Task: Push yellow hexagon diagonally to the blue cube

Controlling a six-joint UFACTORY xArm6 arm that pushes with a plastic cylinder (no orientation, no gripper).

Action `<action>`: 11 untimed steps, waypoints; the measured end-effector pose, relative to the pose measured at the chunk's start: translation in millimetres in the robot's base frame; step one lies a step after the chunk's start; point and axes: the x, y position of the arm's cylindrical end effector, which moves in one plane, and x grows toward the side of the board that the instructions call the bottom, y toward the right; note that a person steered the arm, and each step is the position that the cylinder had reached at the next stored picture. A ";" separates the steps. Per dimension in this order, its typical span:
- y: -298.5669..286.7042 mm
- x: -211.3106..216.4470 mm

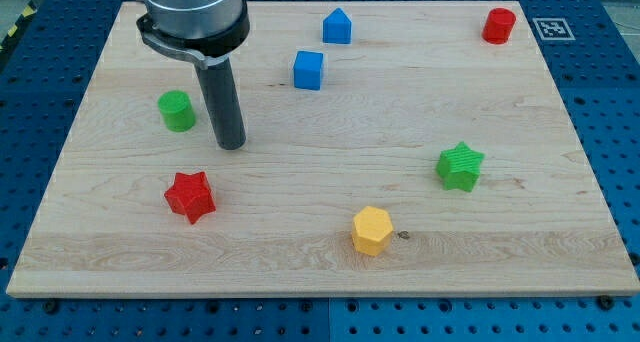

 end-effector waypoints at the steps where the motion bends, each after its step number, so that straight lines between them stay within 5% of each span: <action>1: 5.1 4.6; 5: 61.4 46.4; 11: 68.6 125.2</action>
